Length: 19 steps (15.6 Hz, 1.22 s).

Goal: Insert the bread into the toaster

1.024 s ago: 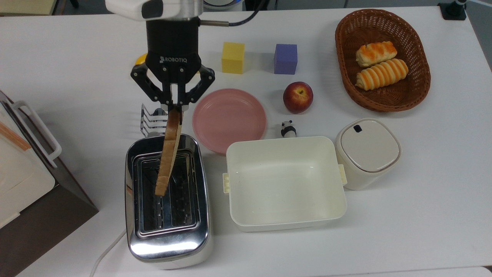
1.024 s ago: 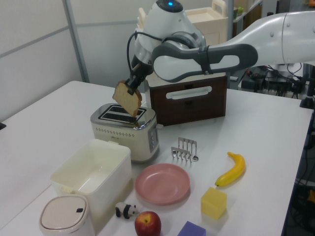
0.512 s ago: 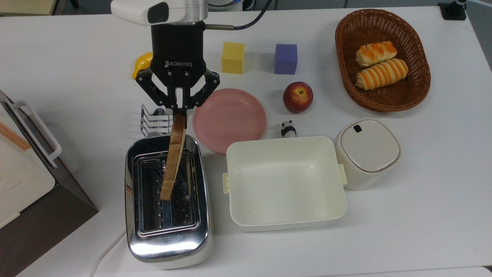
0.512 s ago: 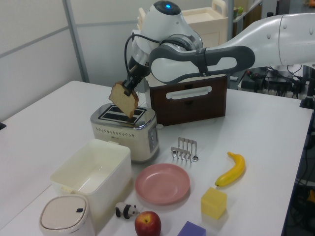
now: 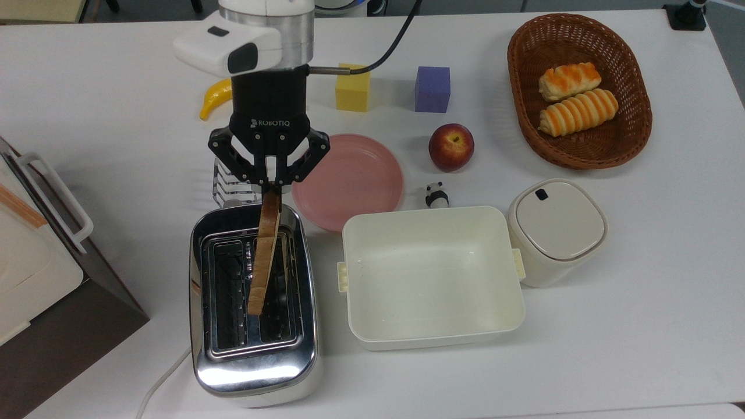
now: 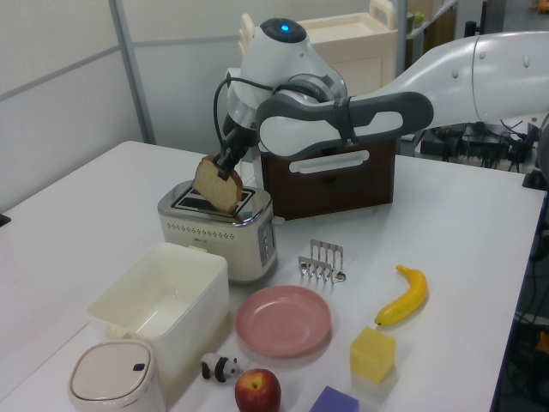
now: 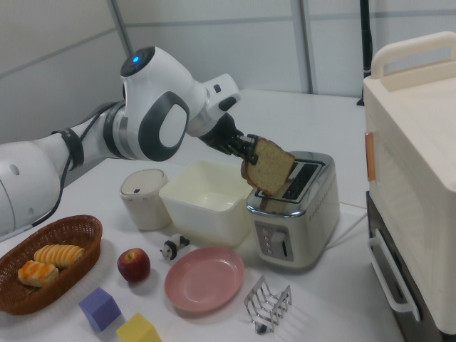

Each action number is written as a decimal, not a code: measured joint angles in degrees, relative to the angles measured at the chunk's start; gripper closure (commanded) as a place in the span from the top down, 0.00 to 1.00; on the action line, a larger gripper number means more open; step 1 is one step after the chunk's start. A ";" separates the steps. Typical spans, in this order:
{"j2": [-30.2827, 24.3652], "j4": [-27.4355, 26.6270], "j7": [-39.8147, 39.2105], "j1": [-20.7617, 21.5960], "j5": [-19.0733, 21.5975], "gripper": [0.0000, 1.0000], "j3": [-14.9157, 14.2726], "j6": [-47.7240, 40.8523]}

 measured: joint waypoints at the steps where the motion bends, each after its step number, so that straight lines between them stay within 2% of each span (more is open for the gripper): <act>1: 0.19 0.01 0.00 0.00 -0.25 0.00 0.00 0.01; 3: 0.24 0.02 0.00 0.02 -0.35 0.01 0.00 0.01; 4: 0.25 0.03 0.00 0.03 -0.36 0.17 0.00 0.01; 5: 0.25 0.03 0.00 0.03 -0.36 0.27 0.00 0.01; 6: 0.25 0.04 0.00 0.03 -0.36 0.43 0.00 0.01; 7: 0.25 0.04 0.00 0.03 -0.36 0.64 0.00 0.01; 8: 0.25 0.04 0.00 0.03 -0.36 0.70 0.00 0.01; 9: 0.25 0.04 0.00 0.03 -0.36 0.89 0.00 0.01; 10: 0.25 0.04 0.00 0.02 -0.36 1.00 0.00 0.01; 19: 0.24 0.28 0.00 0.00 -0.39 1.00 0.00 0.01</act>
